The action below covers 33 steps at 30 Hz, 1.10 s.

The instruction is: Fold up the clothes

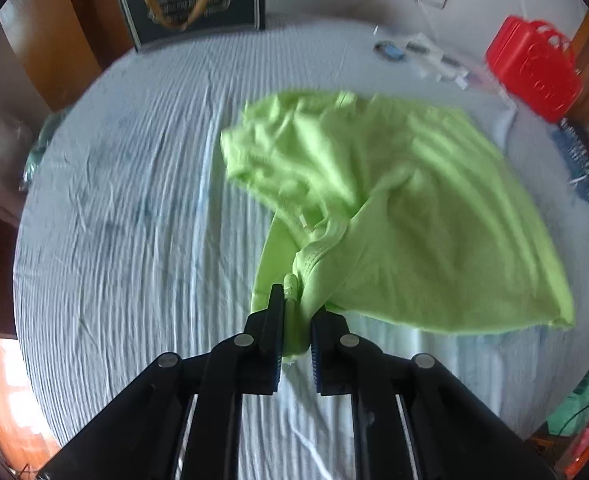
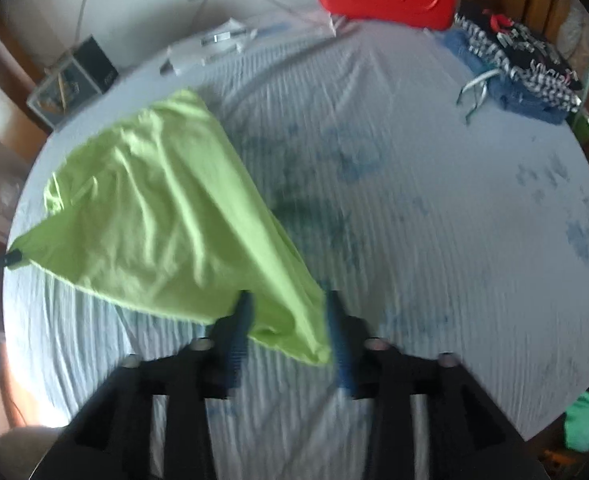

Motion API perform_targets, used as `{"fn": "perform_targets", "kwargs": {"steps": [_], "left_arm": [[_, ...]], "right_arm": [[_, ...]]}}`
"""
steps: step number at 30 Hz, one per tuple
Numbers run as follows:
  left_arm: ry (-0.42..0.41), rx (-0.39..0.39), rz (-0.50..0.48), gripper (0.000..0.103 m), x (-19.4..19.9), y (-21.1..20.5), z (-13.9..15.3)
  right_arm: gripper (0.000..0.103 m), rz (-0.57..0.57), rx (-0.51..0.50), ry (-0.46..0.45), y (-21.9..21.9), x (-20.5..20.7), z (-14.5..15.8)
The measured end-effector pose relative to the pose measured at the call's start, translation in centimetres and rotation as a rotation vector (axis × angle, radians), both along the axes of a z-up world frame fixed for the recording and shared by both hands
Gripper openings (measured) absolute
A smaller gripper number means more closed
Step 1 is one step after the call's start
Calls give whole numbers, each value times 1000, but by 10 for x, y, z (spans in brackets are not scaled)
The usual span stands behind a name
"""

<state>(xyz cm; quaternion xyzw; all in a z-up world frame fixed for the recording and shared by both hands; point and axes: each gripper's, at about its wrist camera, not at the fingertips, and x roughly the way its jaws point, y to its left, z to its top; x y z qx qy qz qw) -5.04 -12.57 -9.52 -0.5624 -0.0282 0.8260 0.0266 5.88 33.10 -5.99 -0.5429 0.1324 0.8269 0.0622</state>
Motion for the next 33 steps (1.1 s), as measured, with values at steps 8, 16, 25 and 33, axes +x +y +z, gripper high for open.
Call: {"fn": "perform_targets", "kwargs": {"steps": [8,16,25,33], "left_arm": [[-25,-12,-10,39,6,-6,8],[-56,30,26,71,4,-17,0],[-92,1,65,71,-48,20,-66],[-125,-37,33,83,-56,37,-99]], "right_arm": [[89,74,-18,10,-23,-23,-12],[88,125,-69,-60,-41,-37,-56],[85,115,-64,-62,-48,-54,-81],[86,118,-28,-108,-53,-56,-94]]}}
